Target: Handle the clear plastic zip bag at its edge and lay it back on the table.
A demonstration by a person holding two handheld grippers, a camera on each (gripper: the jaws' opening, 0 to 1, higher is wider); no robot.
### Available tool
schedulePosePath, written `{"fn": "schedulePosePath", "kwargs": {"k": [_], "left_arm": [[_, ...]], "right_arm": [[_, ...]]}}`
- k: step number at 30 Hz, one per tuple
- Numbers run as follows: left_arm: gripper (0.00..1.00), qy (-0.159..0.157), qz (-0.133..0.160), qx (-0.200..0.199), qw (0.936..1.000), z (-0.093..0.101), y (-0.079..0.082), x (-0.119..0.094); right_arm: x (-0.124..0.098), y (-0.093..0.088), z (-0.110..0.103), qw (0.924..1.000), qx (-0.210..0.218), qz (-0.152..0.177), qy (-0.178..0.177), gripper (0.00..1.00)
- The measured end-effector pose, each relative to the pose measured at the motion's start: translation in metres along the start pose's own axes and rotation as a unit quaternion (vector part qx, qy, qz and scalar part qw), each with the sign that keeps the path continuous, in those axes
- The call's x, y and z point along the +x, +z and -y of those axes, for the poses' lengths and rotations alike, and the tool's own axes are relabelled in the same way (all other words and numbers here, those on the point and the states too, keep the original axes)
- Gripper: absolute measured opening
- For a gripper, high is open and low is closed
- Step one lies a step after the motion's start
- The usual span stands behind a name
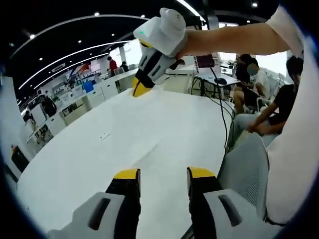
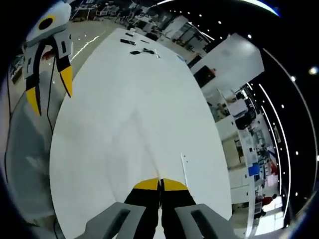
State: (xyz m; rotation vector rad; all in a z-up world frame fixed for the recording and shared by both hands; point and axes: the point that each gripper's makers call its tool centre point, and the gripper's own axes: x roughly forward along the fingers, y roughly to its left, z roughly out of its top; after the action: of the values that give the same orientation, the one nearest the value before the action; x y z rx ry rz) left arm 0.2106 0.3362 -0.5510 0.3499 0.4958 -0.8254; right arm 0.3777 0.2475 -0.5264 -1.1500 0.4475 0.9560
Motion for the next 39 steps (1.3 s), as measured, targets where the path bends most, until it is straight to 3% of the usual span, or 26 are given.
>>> {"fn": "schedulePosePath", "kwargs": {"k": [12,23,39], "left_arm": [[0.37,0.012,-0.003,-0.016,0.9998,-0.007,-0.005,-0.002],[0.37,0.026,-0.006,-0.028,0.9992,-0.013,-0.01,-0.006],[0.36,0.032,-0.014,-0.047,0.9983,-0.014,-0.021,-0.006]], "right_arm": [[0.033,-0.009,0.01,0.9994,-0.004,-0.004,-0.034,0.0],[0.057,-0.015,0.012,0.9965,-0.047,-0.007,-0.068,0.0],[0.085,-0.029,-0.054,0.9974,-0.063,-0.006,-0.034,0.0]]}}
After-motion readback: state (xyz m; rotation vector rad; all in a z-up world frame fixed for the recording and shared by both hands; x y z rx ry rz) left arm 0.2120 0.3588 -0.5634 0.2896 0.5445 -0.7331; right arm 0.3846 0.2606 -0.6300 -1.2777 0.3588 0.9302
